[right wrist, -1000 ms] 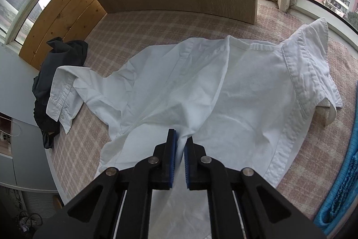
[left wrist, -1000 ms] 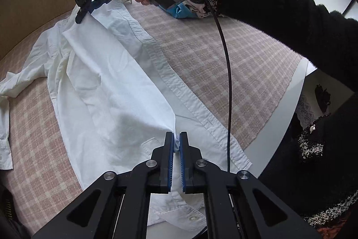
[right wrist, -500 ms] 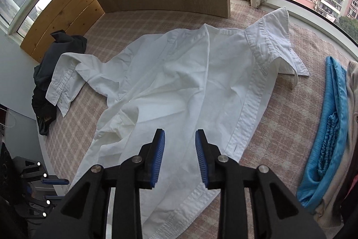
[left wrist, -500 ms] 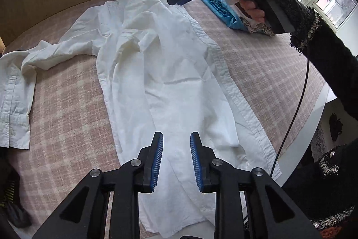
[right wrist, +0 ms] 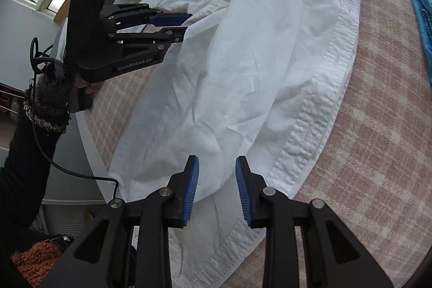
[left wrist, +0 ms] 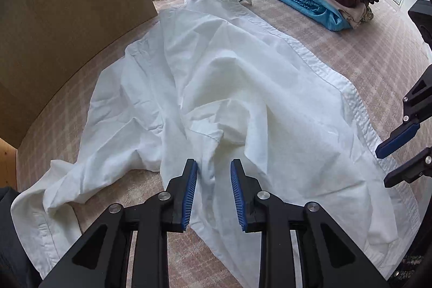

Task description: Fold clothes

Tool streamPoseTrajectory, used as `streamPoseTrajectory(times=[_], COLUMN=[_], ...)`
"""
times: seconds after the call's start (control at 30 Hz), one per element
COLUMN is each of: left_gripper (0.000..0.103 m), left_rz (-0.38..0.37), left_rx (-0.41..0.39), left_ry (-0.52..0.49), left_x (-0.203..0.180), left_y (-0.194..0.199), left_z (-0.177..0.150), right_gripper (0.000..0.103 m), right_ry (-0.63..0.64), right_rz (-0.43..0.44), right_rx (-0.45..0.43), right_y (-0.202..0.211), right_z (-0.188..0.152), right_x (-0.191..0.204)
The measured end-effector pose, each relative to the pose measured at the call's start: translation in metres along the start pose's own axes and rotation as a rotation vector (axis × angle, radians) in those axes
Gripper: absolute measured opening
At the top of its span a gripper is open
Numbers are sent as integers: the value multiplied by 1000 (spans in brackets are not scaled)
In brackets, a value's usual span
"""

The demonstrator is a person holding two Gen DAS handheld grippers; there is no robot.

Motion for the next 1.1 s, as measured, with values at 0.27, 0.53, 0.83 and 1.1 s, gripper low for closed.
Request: streamPoseTrajectory(times=[0.27,0.53,0.83,1.1], left_gripper=[16,16,18,23], left_rz=[-122,-97,-46,-72], left_rx=[9,-80,-74,-109], left_ry=[303,207,137,249], left_x=[50,43,30,54], left_y=[-26,0,-18,7], left_z=[-13,-13,0,-16], right_gripper=[28,28,29,29], right_ry=[24,45,7,-11], right_rz=[-90,-102,-113,-105], right_rx=[26,75,88,73], right_y=[-11,-11,-9,6], right_z=[-8,-19,-44,-57], right_x=[-3,9,8,7])
Point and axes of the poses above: each gripper's, at about its wrist camera, not at the fingertips, and y roughly against the way its jaws point, x to its left, z to its top, the point moved 5 cm from there along -y, roughly the way its jaws point, and after that the axes turned 15 degrees about z, right-handed, at the moved point
